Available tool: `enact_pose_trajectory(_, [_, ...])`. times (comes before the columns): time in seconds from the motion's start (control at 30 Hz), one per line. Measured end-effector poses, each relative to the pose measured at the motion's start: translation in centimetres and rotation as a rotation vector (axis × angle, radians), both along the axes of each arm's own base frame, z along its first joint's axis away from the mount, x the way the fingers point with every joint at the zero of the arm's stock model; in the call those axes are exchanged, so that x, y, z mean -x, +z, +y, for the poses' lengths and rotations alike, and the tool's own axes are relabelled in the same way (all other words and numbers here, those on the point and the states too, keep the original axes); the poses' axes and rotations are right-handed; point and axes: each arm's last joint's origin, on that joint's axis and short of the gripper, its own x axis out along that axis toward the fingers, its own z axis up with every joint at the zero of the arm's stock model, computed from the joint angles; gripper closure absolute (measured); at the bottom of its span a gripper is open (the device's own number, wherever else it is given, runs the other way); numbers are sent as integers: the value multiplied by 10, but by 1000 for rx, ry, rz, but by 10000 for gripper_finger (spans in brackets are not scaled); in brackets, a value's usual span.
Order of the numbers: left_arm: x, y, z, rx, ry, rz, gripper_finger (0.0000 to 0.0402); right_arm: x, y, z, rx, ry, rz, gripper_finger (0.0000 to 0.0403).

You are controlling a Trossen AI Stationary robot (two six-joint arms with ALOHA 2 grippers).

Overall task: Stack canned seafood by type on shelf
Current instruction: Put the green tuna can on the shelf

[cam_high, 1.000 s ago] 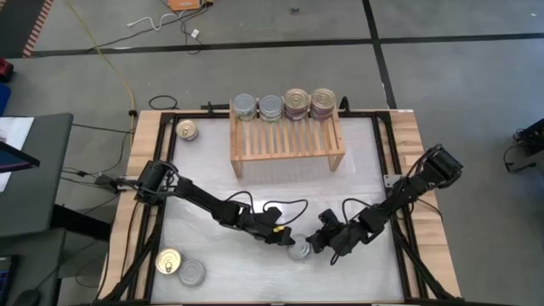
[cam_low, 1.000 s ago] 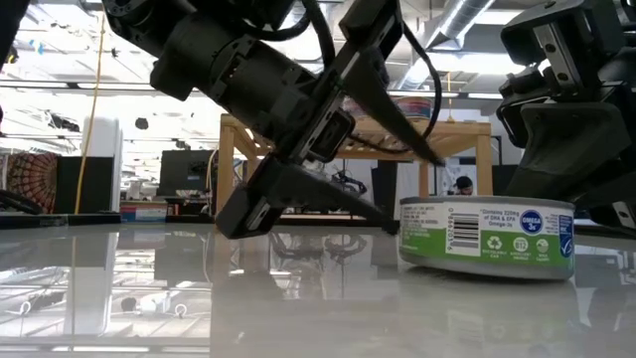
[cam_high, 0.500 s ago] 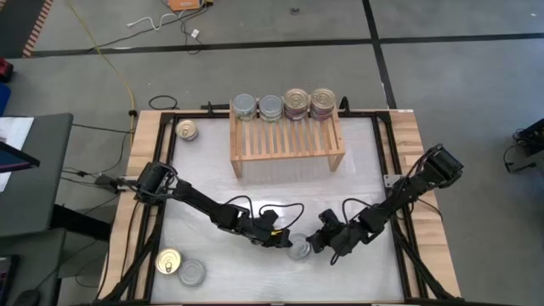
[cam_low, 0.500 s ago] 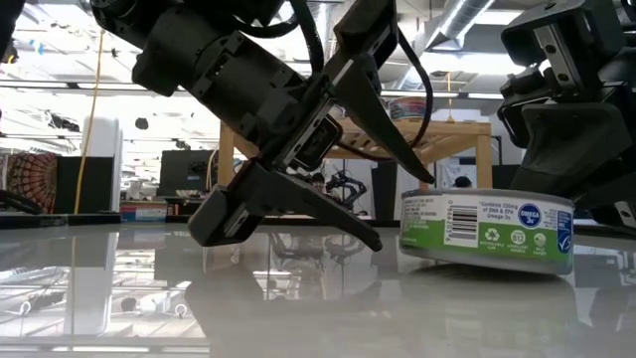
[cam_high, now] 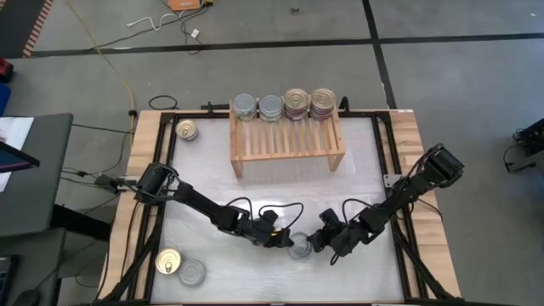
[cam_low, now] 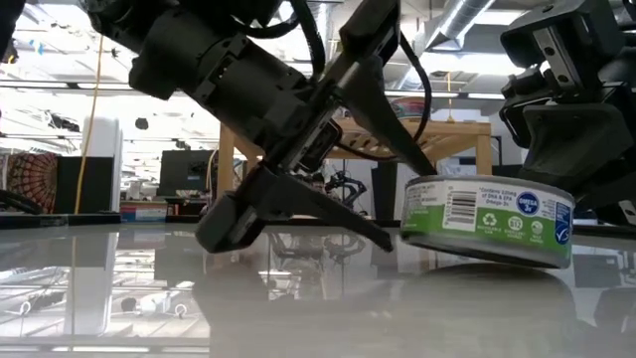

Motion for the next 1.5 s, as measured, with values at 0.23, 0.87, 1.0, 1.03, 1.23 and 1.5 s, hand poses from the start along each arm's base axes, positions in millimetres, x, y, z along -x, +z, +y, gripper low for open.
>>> enact_pose_trajectory(0.23, [-8, -7, -3, 42, 10, -47, 205, 2, -1, 1, -10, -13, 13, 350])
enact_pose_trajectory(0.87, [-12, -7, 4, 28, 32, -61, 227, 0, 1, 4, -12, 11, -33, 350])
enact_pose_trajectory(1.0, [-13, -6, 7, 42, 0, -59, 263, 0, 1, 4, -10, 11, -37, 350])
enact_pose_trajectory(1.03, [-14, -6, 8, 45, -5, -58, 267, 0, 2, 4, -9, 11, -37, 350])
enact_pose_trajectory(1.23, [-16, -5, 15, 54, -51, -55, 267, 0, 4, 4, 10, 29, -43, 350])
enact_pose_trajectory(1.5, [-21, 4, 34, 28, -108, -95, 268, 13, 30, -7, 70, 72, -31, 350])
